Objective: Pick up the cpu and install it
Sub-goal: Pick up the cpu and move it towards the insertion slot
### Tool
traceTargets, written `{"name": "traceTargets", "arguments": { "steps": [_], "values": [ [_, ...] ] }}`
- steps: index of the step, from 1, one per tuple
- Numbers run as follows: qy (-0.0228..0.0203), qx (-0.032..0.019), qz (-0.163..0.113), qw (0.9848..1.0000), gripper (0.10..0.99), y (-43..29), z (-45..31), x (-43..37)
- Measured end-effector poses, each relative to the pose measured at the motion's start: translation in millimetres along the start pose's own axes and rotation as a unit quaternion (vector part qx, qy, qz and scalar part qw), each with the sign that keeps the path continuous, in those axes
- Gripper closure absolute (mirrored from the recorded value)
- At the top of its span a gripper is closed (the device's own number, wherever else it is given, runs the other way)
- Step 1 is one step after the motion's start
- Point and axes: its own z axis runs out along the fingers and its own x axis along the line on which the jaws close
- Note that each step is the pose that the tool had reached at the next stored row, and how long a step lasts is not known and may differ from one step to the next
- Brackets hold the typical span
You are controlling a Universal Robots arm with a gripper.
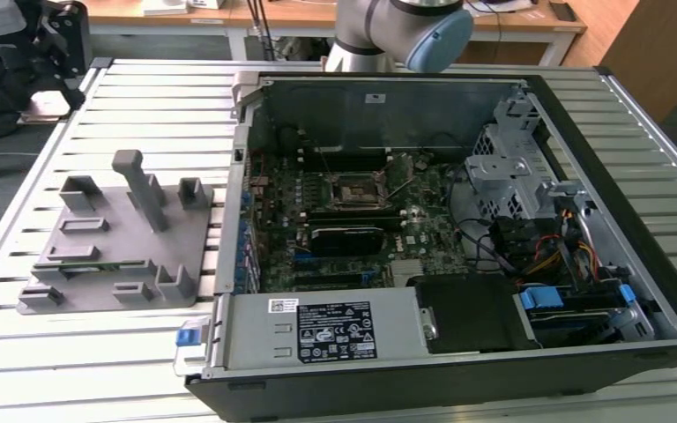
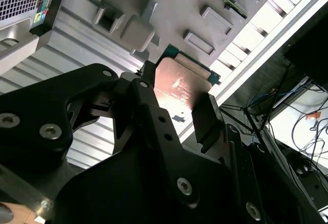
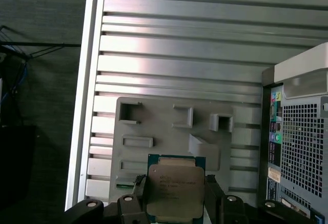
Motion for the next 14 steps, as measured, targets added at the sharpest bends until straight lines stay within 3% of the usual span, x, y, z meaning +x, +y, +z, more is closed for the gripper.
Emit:
{"name": "traceTargets", "arguments": {
  "steps": [14],
  "values": [
    [0.0,0.0,0.0,1.0,0.553,2.2,0.0,-17.3]
  ]
}}
